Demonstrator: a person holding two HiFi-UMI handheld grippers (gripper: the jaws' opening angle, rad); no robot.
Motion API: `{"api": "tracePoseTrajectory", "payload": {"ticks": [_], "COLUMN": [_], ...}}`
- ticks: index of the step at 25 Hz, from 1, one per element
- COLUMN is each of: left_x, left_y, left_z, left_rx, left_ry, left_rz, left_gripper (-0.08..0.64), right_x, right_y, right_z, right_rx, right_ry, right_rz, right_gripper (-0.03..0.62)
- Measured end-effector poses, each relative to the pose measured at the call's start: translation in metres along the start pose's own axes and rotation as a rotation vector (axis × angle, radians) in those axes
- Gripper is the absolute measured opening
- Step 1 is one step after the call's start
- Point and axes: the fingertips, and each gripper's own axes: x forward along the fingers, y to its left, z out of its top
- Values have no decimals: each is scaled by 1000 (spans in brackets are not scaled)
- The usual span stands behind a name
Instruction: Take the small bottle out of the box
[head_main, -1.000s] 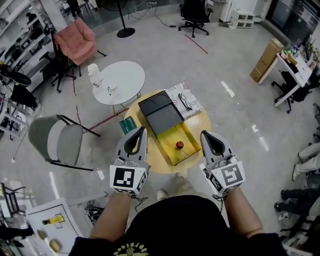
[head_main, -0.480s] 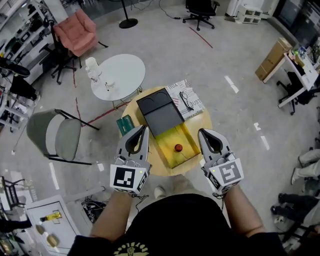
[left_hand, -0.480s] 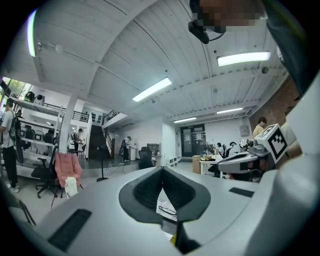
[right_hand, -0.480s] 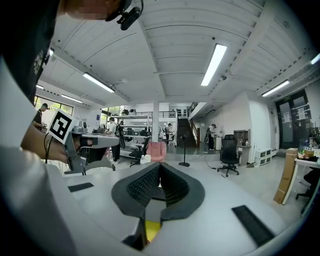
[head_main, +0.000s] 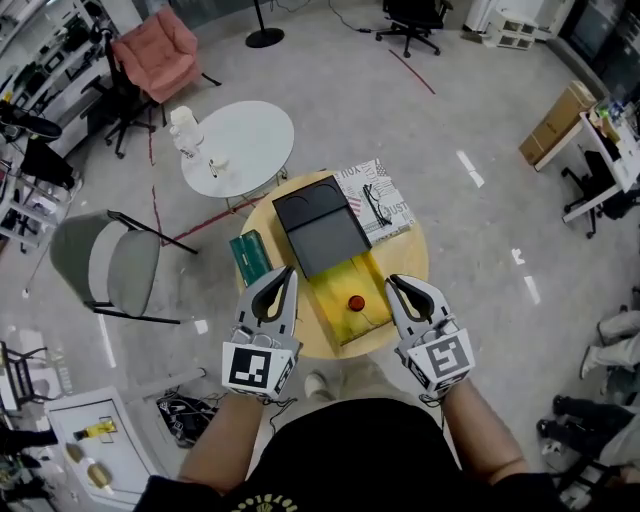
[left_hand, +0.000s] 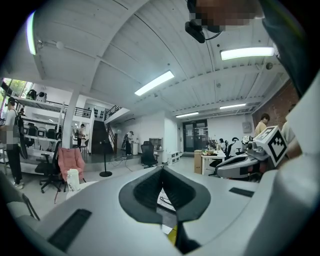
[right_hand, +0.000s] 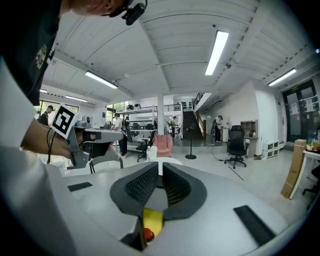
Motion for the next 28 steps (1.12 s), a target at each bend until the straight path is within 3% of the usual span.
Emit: {"api": "tracePoseTrajectory", "payload": {"ticks": [14, 25, 28], "left_x": [0, 1, 2], "left_y": [-5, -9, -12], "left_z": [-41, -63, -65], "left_rx": [0, 6, -17], "left_ry": [52, 91, 63], "left_rz": [-5, -14, -16], "left_gripper": [14, 14, 14], "right_x": [17, 35, 40], "right_y": [6, 40, 41], "right_z": [-54, -114, -125], "right_rx": [-24, -25, -5], "right_ry": [54, 163, 185], "right_rz": [28, 132, 136], "right_gripper": [79, 113, 123]}}
